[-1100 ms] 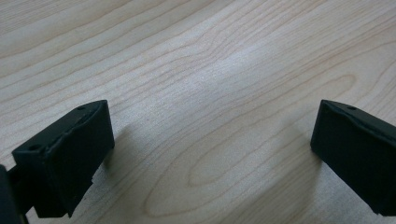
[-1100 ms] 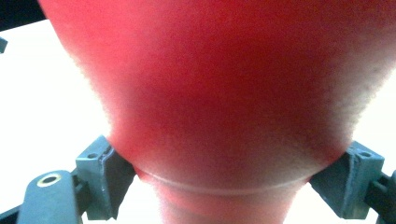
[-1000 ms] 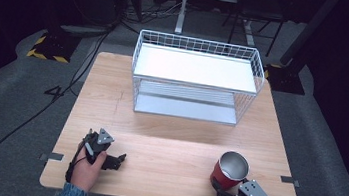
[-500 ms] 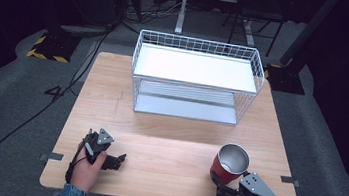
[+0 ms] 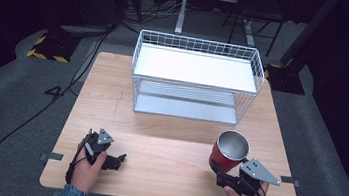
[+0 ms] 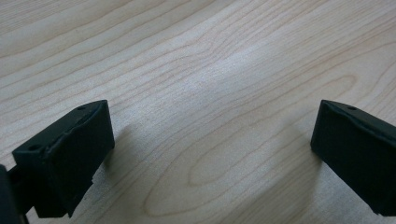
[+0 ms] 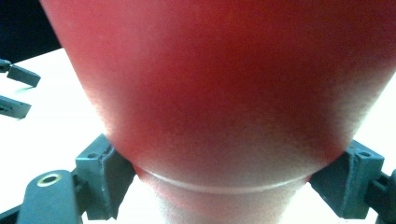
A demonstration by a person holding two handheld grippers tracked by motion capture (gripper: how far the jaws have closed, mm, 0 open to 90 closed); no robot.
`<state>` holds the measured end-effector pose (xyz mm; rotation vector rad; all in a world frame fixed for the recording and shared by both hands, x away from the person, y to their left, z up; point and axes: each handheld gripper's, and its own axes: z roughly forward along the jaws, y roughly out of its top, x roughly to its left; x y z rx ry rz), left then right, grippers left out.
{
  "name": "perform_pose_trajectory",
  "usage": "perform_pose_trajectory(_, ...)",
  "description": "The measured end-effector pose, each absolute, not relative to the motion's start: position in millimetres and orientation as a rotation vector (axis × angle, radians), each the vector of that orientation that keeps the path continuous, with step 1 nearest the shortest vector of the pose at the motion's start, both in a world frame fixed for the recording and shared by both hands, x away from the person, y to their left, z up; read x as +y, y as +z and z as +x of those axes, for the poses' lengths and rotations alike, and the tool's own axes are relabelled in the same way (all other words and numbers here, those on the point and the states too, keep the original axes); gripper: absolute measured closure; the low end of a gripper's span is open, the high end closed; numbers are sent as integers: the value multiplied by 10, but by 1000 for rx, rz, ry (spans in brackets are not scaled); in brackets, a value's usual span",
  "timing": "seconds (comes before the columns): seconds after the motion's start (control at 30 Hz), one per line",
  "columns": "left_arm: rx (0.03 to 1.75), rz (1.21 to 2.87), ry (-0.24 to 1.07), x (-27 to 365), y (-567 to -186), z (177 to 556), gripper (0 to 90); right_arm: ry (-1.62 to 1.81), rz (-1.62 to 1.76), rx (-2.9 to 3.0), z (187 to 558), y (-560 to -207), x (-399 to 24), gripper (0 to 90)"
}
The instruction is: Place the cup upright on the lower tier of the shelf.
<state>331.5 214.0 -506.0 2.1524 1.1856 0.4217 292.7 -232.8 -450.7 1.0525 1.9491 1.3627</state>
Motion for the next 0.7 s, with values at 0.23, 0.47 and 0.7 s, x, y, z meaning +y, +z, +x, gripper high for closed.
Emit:
perform_pose_trajectory(0.23, 1187, 2149, 426, 2138, -5063, 3316, 0, 1354, 1046, 1984, 3095, -4414, -2259, 170)
perform_pose_trajectory(0.47, 1187, 2148, 426, 2138, -5063, 3316, 0, 1354, 1015, 2005, 3316, -4338, -2162, 170)
perform_pose_trajectory(0.7, 1187, 2149, 426, 2138, -5063, 3316, 0, 1337, 990, 2028, 3553, -4288, -2084, 170)
